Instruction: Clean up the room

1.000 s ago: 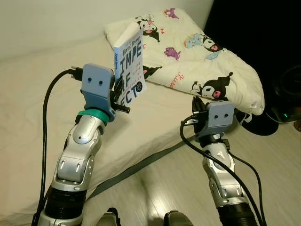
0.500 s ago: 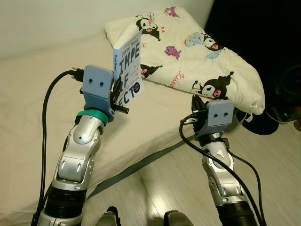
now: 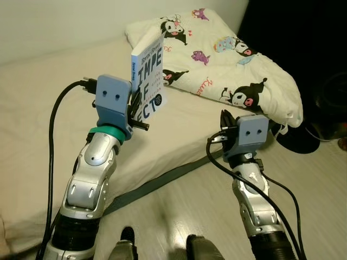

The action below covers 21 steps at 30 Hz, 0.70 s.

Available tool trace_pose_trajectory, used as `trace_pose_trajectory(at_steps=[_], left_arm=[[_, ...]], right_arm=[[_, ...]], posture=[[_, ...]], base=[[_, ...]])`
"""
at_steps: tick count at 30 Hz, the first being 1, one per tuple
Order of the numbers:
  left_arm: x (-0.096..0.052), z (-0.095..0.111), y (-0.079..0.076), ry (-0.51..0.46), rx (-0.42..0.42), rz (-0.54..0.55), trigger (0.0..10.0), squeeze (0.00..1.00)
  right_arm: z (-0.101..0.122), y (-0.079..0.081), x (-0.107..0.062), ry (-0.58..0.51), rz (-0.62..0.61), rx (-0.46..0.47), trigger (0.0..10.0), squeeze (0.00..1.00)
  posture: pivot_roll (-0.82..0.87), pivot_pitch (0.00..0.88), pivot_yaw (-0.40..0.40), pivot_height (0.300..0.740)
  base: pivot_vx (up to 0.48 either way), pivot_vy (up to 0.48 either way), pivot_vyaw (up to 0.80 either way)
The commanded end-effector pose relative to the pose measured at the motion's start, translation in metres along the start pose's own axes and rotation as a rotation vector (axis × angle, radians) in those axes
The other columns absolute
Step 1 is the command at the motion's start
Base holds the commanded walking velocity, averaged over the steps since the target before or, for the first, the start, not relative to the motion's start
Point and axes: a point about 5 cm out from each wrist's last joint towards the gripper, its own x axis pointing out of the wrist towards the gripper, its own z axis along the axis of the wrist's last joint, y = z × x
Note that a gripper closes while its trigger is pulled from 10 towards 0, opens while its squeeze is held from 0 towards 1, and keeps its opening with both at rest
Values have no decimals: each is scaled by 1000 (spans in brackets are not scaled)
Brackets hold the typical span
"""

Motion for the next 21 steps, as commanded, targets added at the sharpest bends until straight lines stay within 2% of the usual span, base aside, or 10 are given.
trace_pose_trajectory(at_steps=[1,21], left_arm=[[-1,7,1,-47,16,5,10000,0],[-1,6,-1,-46,17,0,10000,0]], right_arm=[[-4,1,-3,13,3,2,10000,0],[-4,0,-2,6,0,6,10000,0]], posture=[[-68,98,3,740],[-69,98,6,740]], base=[[-326,0,0],[-314,0,0]])
